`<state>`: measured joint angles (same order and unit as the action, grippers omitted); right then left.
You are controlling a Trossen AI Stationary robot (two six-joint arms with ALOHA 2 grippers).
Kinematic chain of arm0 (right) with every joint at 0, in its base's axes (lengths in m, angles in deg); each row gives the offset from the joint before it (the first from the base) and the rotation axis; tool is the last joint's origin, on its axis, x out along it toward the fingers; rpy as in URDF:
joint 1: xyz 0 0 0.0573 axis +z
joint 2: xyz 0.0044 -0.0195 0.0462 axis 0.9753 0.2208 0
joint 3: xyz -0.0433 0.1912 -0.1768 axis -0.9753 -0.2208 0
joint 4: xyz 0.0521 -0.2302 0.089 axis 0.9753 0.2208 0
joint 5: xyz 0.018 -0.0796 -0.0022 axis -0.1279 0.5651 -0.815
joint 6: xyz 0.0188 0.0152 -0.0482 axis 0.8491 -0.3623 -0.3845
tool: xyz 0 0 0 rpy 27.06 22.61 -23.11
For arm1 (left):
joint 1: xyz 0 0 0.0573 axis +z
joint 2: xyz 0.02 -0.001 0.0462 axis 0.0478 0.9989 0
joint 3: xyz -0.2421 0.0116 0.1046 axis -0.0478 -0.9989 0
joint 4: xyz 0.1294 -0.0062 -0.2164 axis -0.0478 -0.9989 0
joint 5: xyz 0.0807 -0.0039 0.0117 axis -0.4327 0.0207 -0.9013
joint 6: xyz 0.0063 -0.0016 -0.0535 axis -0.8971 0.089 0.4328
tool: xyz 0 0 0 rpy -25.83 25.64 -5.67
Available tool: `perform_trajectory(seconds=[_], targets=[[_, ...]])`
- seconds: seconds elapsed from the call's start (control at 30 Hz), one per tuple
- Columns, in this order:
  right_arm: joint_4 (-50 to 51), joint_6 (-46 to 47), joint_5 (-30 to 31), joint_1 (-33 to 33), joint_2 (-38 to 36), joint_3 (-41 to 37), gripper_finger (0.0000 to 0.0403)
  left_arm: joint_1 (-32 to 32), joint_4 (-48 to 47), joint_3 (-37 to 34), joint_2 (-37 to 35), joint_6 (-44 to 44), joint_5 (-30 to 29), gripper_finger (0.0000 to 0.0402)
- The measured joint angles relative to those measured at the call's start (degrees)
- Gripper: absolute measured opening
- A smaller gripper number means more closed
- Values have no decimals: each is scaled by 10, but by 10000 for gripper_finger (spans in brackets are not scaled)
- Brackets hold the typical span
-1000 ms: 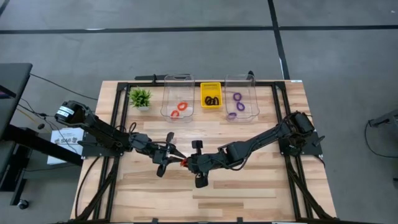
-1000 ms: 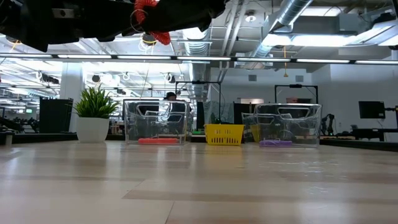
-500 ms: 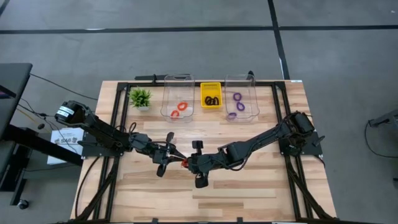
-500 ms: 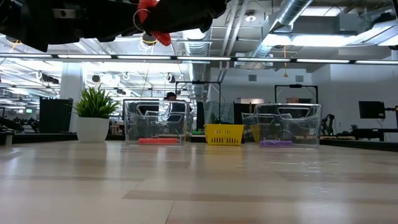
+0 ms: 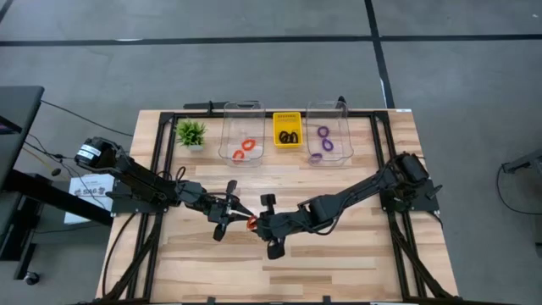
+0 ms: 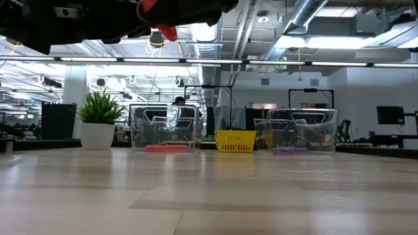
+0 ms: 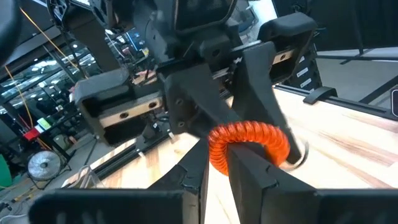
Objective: Sort spring keychains
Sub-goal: Put the orange spring keychain into the left transparent bin
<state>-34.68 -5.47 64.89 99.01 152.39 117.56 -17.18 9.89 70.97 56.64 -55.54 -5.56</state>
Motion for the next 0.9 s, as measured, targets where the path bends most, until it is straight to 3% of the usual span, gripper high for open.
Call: perform_trajectory(seconds=[0.67,0.9], targets=[[-4,-11,6,3,0,0,65,0,0,0,0,4,0,53],[-4,-11,6,3,0,0,31,0,0,0,0,4,0,53]])
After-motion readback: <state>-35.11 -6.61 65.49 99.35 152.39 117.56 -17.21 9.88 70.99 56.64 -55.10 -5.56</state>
